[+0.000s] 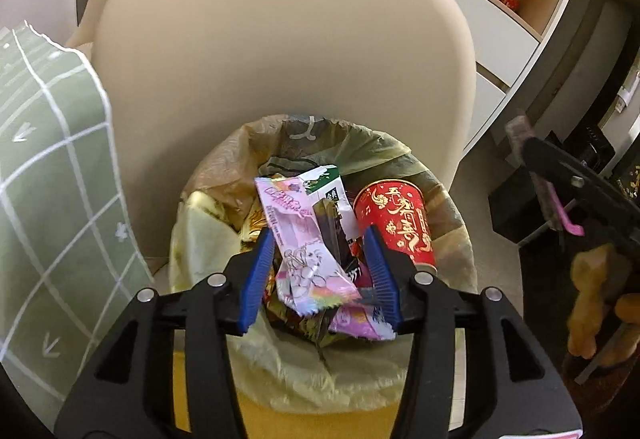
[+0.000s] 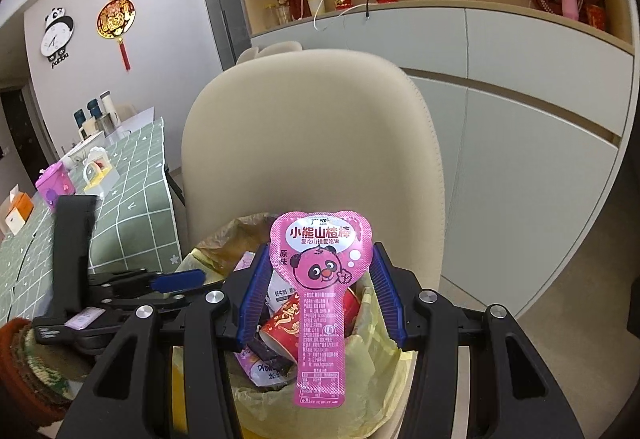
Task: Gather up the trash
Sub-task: 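Carry the pink wrapper and pink lollipop over the trash bag and release both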
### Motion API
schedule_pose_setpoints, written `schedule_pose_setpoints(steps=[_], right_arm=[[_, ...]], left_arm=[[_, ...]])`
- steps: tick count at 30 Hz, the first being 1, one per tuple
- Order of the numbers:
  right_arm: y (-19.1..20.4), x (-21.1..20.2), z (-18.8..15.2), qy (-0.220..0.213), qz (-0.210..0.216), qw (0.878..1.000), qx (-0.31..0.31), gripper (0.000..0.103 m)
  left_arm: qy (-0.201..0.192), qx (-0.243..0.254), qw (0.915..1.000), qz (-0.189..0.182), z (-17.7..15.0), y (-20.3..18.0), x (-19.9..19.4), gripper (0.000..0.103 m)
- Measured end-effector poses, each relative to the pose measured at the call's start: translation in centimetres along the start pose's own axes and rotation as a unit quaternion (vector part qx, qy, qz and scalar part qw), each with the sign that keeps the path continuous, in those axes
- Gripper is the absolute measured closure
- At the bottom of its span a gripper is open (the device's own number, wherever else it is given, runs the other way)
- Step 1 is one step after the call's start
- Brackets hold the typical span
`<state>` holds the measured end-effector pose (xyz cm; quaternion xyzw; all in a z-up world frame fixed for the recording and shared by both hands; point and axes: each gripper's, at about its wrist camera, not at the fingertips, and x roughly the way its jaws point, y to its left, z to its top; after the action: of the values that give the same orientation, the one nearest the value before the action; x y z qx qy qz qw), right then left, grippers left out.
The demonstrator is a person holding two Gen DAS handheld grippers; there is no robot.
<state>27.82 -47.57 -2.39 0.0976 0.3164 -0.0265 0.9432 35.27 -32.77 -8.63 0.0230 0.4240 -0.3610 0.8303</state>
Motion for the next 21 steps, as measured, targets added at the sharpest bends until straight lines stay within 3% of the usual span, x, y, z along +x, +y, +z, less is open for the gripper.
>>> schedule_pose_setpoints(steps=[6,15,18,21], right_arm=[[1.5,1.6,0.3,0.008,0.013,1.0,-0.009,0.056],[7.3,7.0,-0.8,0.049,0.055,0.995,-0.065,0.056],[9.1,9.6,-1.4,0.076,0.044,0.992,-0.091,0.056],[9.7,12.1,-1.9,0.112,0.021,0.988,-0.104,0.056]], left_arm=[[-0.022,0.005,0.9995,0.023,-0.6,0.1,-3.8,0.055],[-0.074,-0.042,0.9957,0.037,-3.7,2.6,-10.7,0.05],[-0.079,-0.038,0.9939,0.067,-4.9,3.4,-12.2,0.05],[-0.077,-0.037,0.9936,0.073,-5.6,4.0,-12.9,0.05]])
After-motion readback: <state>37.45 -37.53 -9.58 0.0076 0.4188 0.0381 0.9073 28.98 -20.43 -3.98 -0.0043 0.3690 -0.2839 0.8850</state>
